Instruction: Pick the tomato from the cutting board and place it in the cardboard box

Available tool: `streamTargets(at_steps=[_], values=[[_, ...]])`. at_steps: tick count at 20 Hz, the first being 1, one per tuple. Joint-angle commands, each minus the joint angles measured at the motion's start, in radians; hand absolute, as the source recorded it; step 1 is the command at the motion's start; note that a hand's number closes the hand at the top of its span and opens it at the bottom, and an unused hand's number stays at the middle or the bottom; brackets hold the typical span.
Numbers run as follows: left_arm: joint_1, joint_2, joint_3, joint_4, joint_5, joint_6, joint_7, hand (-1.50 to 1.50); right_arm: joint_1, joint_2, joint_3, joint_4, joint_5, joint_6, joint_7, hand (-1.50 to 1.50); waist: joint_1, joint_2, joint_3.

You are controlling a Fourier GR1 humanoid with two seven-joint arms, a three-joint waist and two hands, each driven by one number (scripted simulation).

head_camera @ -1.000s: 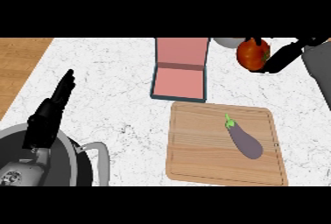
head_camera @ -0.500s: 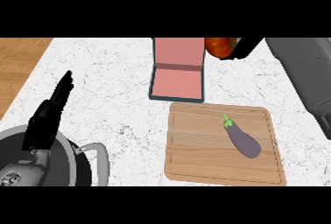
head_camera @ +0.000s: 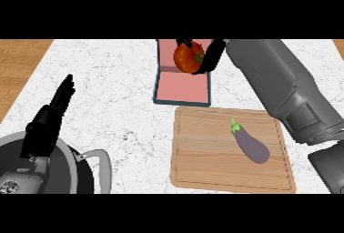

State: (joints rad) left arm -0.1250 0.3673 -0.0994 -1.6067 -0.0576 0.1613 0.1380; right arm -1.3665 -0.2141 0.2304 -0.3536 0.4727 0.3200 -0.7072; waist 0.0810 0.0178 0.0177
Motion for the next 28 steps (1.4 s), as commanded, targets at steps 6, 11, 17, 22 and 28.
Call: streamTargets(at_steps=[6,11,17,22,28], values=[[0.067,-0.041,-0.031,0.040,-0.002,-0.010,-0.023,0.00,-0.006,0.153,0.025,0.159,0.063,-0.110,0.100,-1.50,0.003,0.012,-0.019],[0.049,-0.039,-0.019,0.034,-0.003,-0.004,0.010,0.00,0.030,0.211,0.017,0.197,0.061,-0.167,0.069,-1.50,0.005,0.015,-0.019],[0.052,-0.047,-0.029,0.058,-0.009,-0.003,-0.016,0.00,0.003,0.198,-0.140,0.214,-0.088,-0.109,0.060,-1.50,-0.002,0.019,-0.018],[0.054,-0.031,-0.019,0.020,0.013,-0.017,-0.001,0.00,-0.029,0.144,-0.288,0.239,-0.228,-0.063,0.113,-1.50,0.017,0.023,-0.018],[-0.007,-0.036,-0.011,0.065,0.001,-0.006,0.011,0.00,-0.041,0.056,-0.418,0.265,-0.353,0.010,0.145,-1.50,0.008,0.039,-0.018]])
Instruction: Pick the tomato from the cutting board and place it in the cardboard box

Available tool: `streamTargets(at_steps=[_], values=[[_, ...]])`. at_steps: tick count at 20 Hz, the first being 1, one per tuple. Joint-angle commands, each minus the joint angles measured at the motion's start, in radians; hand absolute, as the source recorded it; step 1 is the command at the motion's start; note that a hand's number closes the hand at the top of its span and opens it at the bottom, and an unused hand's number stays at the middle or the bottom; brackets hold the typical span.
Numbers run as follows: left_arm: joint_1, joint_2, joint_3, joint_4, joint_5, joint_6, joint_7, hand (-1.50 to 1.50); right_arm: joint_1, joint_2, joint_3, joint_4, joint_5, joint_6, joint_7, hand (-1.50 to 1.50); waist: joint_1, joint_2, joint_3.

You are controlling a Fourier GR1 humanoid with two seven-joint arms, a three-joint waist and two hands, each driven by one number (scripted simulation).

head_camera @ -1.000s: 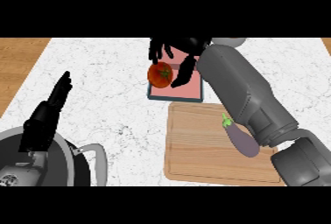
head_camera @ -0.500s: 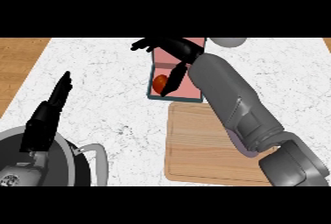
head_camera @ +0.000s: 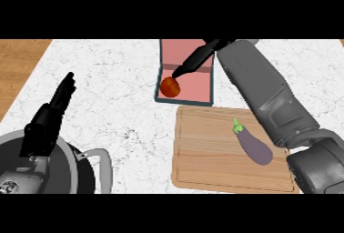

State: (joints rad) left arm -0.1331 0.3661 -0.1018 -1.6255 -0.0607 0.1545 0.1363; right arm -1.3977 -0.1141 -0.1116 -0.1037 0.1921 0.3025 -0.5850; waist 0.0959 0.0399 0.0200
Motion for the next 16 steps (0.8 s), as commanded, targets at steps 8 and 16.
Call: streamTargets(at_steps=[8,16], values=[[0.018,-0.023,-0.022,0.026,0.010,-0.010,0.007,0.00,0.020,-0.276,-0.144,0.043,-0.129,0.078,0.072,-1.50,0.032,0.039,-0.017],[0.002,-0.037,-0.046,0.011,0.002,-0.008,0.012,0.00,0.054,-0.409,-0.137,0.023,-0.118,0.210,0.036,-1.50,0.055,0.058,-0.014]])
